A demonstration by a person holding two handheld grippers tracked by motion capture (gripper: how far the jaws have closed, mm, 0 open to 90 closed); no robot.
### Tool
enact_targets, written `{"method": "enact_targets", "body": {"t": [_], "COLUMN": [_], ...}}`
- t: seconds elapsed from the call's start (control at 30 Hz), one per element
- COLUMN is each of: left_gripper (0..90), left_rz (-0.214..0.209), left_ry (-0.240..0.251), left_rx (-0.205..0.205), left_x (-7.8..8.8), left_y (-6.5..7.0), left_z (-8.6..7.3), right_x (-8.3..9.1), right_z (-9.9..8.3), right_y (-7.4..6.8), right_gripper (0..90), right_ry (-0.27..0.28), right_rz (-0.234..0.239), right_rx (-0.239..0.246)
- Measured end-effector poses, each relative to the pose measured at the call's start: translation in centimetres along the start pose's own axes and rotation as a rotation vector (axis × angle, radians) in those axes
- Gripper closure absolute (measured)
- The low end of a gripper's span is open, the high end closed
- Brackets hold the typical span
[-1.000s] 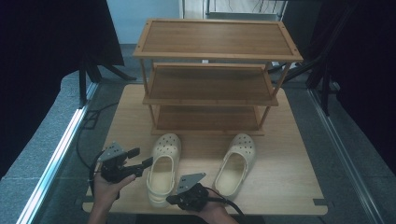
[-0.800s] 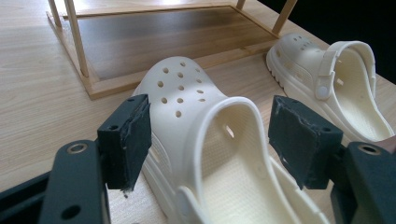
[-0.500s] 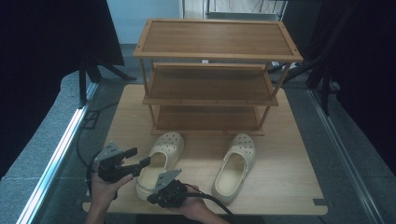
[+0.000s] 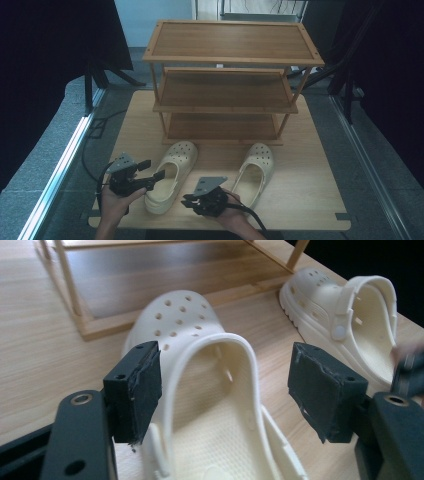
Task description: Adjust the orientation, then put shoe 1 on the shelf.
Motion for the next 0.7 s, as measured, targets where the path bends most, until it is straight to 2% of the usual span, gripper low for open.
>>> {"method": "enact_targets", "body": {"t": [0.03, 0.07, 0.13, 0.27, 0.33, 0.4, 0.43, 0.5, 0.57, 0.7], "left_gripper": [30.2, 30.2, 30.2, 30.5, 30.5, 30.5, 30.6, 30.6, 30.8, 31.9], "left_rz": [0.000, -0.006, -0.010, -0.015, -0.013, -0.008, -0.005, -0.005, 0.015, 0.029], "left_ry": [0.000, -0.009, -0.013, -0.030, -0.052, -0.058, -0.070, -0.074, -0.097, -0.135], "left_rx": [0.000, 0.004, 0.006, 0.008, 0.007, 0.004, -0.003, -0.005, -0.013, -0.028], "left_x": [0.0, -0.2, -0.3, -0.6, -0.7, -0.8, -1.0, -1.1, -1.7, -2.5], "left_y": [0.0, 0.3, 0.5, 1.0, 1.4, 1.5, 1.8, 1.9, 2.1, 2.4], "left_z": [0.0, -0.1, -0.1, -0.4, -0.6, -0.7, -0.7, -0.7, -1.0, -1.4], "right_x": [0.0, 2.1, 2.8, 7.2, 8.7, 9.4, 10.6, 11.0, 12.6, 13.9], "right_z": [0.0, -0.7, -0.9, -2.7, -3.4, -3.7, -4.7, -5.0, -6.2, -7.0], "right_y": [0.0, 0.9, 1.2, 2.9, 3.6, 3.9, 4.7, 5.0, 6.0, 6.7], "right_gripper": [76.3, 70.3, 67.9, 60.6, 59.9, 59.7, 58.7, 58.7, 58.8, 58.7], "right_ry": [0.000, 0.010, 0.011, 0.043, 0.067, 0.081, 0.070, 0.070, 0.089, 0.095], "right_rz": [0.000, -0.052, -0.068, -0.153, -0.182, -0.196, -0.226, -0.240, -0.276, -0.314], "right_rx": [0.000, -0.013, -0.016, -0.062, -0.088, -0.104, -0.120, -0.126, -0.174, -0.196]}}
Point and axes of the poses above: each handheld gripper's, and its own axes: x roughly backward along the jaws, z roughly out of its top, y roughly to its right, the point moved 7 cm from there along -x, roughly forward along the jaws, and after that the axes turned 9 degrees about x, right-handed, at the moved point
